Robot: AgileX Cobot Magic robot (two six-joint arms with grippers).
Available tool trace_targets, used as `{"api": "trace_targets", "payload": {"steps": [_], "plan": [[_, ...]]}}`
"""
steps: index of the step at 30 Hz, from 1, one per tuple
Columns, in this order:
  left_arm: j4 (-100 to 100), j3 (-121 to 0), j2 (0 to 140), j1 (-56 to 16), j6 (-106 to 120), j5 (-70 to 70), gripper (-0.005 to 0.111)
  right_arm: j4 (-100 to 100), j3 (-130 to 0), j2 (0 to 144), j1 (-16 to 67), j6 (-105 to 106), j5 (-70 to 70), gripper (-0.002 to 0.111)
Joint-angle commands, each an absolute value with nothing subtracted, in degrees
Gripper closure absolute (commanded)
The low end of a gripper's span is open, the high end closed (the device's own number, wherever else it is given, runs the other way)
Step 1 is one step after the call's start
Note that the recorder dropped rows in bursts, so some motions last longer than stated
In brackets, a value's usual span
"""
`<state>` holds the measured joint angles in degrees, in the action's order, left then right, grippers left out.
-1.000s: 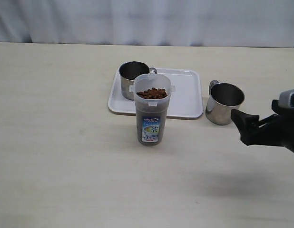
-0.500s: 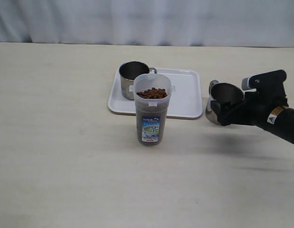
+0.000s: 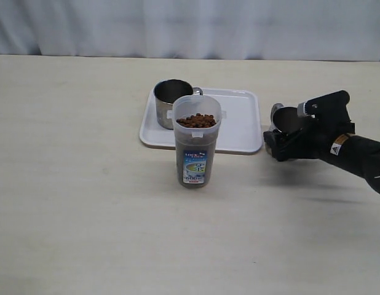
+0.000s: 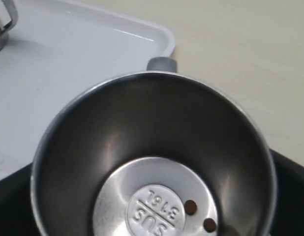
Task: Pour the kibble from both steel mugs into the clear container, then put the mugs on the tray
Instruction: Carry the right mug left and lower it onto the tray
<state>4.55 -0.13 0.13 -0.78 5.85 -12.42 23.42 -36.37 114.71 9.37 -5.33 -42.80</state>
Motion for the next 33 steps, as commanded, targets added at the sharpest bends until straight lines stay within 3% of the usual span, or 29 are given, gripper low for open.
{"api": "trace_targets", "payload": {"steps": [1,2,3,8,15,21,33], "plan": [[5.0,0.0,0.0,-1.1,6.0,-11.3,0.107,28.1,-36.2,113.1,9.5,-4.3,-43.4,0.081],[5.0,0.0,0.0,-1.1,6.0,-11.3,0.107,28.1,-35.9,112.6,9.5,-4.3,-43.4,0.097],[5.0,0.0,0.0,-1.1,6.0,-11.3,0.107,27.9,-35.6,111.7,9.5,-4.5,-43.4,0.102],[5.0,0.0,0.0,-1.1,6.0,-11.3,0.107,28.1,-35.2,108.7,9.5,-3.2,-44.6,0.102],[5.0,0.0,0.0,-1.1,6.0,-11.3,0.107,35.7,-36.5,110.6,9.5,-3.4,-58.7,0.102],[5.0,0.0,0.0,-1.1,6.0,-11.3,0.107,46.1,-42.5,116.7,9.5,-3.8,-58.7,0.102],[4.9,0.0,0.0,-1.1,6.0,-11.3,0.107,47.4,-46.6,123.9,9.5,-10.4,-58.9,0.099]]}}
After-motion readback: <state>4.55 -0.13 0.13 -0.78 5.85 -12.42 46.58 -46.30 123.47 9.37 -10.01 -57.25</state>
